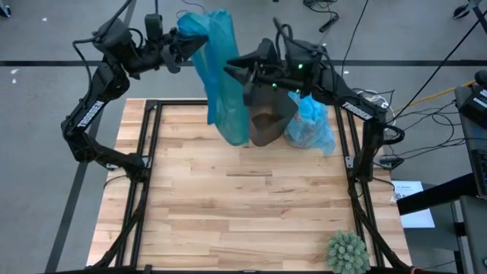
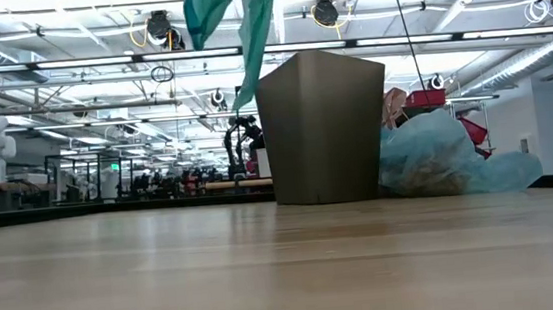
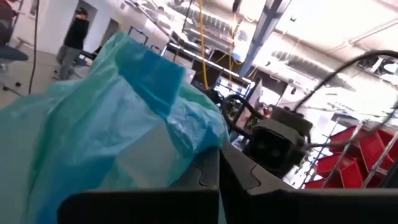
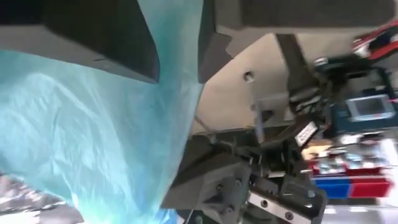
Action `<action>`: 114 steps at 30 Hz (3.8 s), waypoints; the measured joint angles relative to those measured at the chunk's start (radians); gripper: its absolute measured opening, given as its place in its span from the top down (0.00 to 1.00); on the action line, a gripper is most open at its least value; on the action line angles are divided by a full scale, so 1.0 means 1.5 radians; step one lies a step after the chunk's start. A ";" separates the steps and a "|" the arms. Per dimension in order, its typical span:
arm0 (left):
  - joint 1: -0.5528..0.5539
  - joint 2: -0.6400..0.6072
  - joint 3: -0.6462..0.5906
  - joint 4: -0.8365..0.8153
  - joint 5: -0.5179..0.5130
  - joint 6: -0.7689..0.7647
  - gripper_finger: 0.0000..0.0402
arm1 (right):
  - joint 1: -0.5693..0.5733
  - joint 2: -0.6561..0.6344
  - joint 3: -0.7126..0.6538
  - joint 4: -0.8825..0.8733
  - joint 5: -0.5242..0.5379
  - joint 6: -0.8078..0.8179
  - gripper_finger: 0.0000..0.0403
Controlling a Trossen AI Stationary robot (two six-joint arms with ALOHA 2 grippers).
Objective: Place trash/remove bag and relplace
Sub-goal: Insert the dark blue trash bag into the trash bin
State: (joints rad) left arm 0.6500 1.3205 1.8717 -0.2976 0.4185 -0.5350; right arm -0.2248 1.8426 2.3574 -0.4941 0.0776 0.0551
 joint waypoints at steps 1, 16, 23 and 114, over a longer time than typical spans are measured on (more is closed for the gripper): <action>0.002 0.000 0.000 0.000 0.002 0.002 1.00 | 0.009 0.004 -0.001 0.010 0.025 -0.005 0.72; 0.031 0.000 0.000 -0.048 0.025 0.074 1.00 | 0.058 0.017 -0.005 0.070 0.162 0.077 0.35; 0.028 0.000 0.000 -0.068 0.005 0.100 1.00 | 0.055 0.040 -0.005 0.090 0.197 0.082 0.32; -0.040 0.094 -0.001 0.091 -0.029 0.239 0.96 | 0.020 -0.078 -0.005 0.044 0.283 -0.010 1.00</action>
State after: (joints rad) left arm 0.5904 1.4620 1.8702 -0.1612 0.3747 -0.1763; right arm -0.1947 1.7256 2.3497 -0.4274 0.5017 0.0406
